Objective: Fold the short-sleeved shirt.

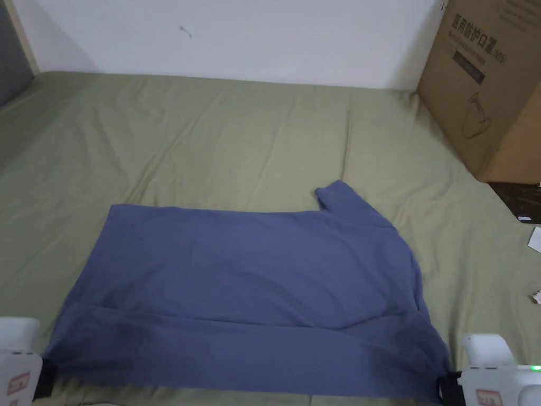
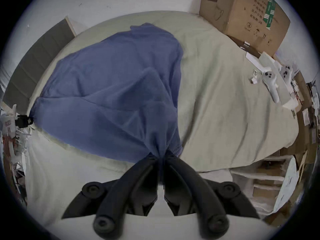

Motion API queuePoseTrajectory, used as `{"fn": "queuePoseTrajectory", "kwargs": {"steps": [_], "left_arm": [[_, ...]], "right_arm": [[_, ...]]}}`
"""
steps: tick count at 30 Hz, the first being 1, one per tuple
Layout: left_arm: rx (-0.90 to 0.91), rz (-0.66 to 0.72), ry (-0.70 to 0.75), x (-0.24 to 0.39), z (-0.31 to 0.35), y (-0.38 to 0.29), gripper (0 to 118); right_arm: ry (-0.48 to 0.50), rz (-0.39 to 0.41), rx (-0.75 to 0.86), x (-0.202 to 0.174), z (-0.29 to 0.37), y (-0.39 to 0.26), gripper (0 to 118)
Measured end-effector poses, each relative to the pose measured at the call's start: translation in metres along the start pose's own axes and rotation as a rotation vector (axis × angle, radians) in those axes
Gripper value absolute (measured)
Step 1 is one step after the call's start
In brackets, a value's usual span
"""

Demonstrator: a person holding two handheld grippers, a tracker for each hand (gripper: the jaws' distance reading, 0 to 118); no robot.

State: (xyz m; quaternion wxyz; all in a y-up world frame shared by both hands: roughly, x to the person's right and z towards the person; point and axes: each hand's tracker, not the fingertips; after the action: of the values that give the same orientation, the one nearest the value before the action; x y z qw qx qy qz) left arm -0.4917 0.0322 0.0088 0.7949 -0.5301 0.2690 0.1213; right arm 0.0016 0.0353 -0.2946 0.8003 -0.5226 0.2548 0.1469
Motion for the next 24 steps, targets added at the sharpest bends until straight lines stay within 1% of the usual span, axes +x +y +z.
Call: {"fn": "queuePoseTrajectory", "kwargs": {"steps": [2, 3, 4, 5, 6, 7, 8, 10, 12, 13, 14, 15, 17, 18, 19, 20, 22, 23, 24], "left_arm": [[0.015, -0.005, 0.029, 0.001, -0.005, -0.002, 7], [0.034, 0.008, 0.025, 0.001, -0.003, -0.001, 13], [0.036, 0.021, 0.028, 0.002, 0.0, 0.002, 37], [0.033, 0.032, 0.039, 0.003, 0.003, 0.005, 61], [0.043, 0.032, 0.057, 0.004, 0.009, 0.007, 81], [0.061, 0.03, 0.05, 0.003, 0.014, 0.009, 96], [0.084, 0.036, 0.037, 0.003, 0.021, 0.012, 100], [0.142, 0.053, -0.003, 0.007, 0.037, 0.019, 100], [0.178, 0.063, -0.047, 0.012, 0.048, 0.032, 98], [0.195, 0.071, -0.061, 0.016, 0.052, 0.037, 85], [0.213, 0.077, -0.089, 0.02, 0.055, 0.044, 63], [0.239, 0.075, -0.121, 0.023, 0.057, 0.049, 31], [0.244, 0.094, -0.163, 0.029, 0.052, 0.059, 8], [0.21, 0.086, -0.164, 0.036, 0.046, 0.063, 0], [0.203, 0.079, -0.156, 0.041, 0.042, 0.065, 0], [0.184, 0.052, -0.154, 0.046, 0.037, 0.066, 0], [0.176, 0.047, -0.151, 0.054, 0.027, 0.07, 0], [0.168, 0.054, -0.159, 0.055, 0.024, 0.073, 0], [0.169, 0.06, -0.164, 0.056, 0.022, 0.077, 0]], "right_arm": [[-0.012, 0.022, 0.0, -0.004, -0.003, -0.001, 5], [-0.012, 0.015, 0.006, -0.004, -0.002, 0.0, 15], [-0.012, 0.003, 0.007, -0.002, 0.0, 0.002, 44], [-0.017, -0.007, 0.001, -0.001, 0.002, 0.004, 69], [-0.031, -0.018, 0.003, 0.001, 0.005, 0.006, 80], [-0.028, -0.028, 0.018, 0.003, 0.011, 0.008, 80], [-0.016, -0.042, 0.052, 0.004, 0.021, 0.013, 80], [-0.005, -0.054, 0.102, 0.004, 0.035, 0.025, 80], [0.006, -0.05, 0.151, 0.001, 0.046, 0.043, 80], [0.024, -0.052, 0.169, 0.0, 0.048, 0.051, 77], [0.046, -0.063, 0.183, 0.0, 0.048, 0.061, 66], [0.065, -0.083, 0.189, -0.001, 0.046, 0.07, 38], [0.078, -0.097, 0.204, -0.003, 0.038, 0.084, 11], [0.069, -0.116, 0.191, -0.006, 0.027, 0.089, 1], [0.06, -0.143, 0.177, -0.007, 0.02, 0.092, 0], [0.085, -0.154, 0.129, -0.007, 0.009, 0.094, 0], [0.118, -0.228, 0.103, -0.007, -0.011, 0.096, 0], [0.108, -0.229, 0.086, -0.007, -0.017, 0.099, 0], [0.103, -0.218, 0.102, -0.006, -0.021, 0.103, 0]]}}
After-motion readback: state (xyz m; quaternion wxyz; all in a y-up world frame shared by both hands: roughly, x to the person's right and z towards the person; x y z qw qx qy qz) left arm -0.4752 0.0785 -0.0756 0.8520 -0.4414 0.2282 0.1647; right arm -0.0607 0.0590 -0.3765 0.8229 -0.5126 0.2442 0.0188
